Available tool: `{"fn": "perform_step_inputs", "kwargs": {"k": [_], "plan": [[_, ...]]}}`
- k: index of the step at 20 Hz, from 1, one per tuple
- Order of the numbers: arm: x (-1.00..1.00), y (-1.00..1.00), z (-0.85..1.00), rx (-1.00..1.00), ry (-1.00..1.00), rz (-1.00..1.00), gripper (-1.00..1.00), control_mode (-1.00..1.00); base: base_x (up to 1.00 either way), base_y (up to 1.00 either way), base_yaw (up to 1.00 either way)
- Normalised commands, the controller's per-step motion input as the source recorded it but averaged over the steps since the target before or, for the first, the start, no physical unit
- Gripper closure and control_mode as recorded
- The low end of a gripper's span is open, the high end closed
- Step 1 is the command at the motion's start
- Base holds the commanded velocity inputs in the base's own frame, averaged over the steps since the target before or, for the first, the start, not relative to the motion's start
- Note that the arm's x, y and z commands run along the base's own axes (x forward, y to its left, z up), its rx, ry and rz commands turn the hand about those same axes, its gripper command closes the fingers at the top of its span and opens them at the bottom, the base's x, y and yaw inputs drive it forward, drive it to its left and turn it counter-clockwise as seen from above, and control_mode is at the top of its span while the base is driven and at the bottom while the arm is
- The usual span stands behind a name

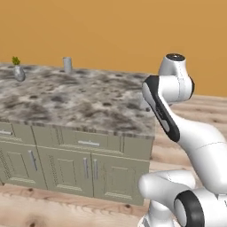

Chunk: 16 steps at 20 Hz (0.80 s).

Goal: Take a straw from the drawer in front and place it inside the glass cup on the dining counter.

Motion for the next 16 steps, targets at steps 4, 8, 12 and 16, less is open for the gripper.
{"fn": "perform_step_inputs", "kwargs": {"k": [4, 8, 12, 16], "plan": [[0.00, 0.00, 0.00, 0.00, 0.00, 0.00, -1.00, 1.00, -0.09, -0.23, 0.22], [0.00, 0.00, 0.00, 0.00, 0.00, 0.00, -1.00, 1.00, -0.08, 0.00, 0.04], [-0.03, 0.04, -0.02, 0.00, 0.00, 0.01, -1.00, -1.00, -0.01, 0.00, 0.03], [-0.16, 0.65, -0.04, -0.03, 0.00, 0.05, -1.00, -1.00, 0.00, 0.00, 0.00]]}}
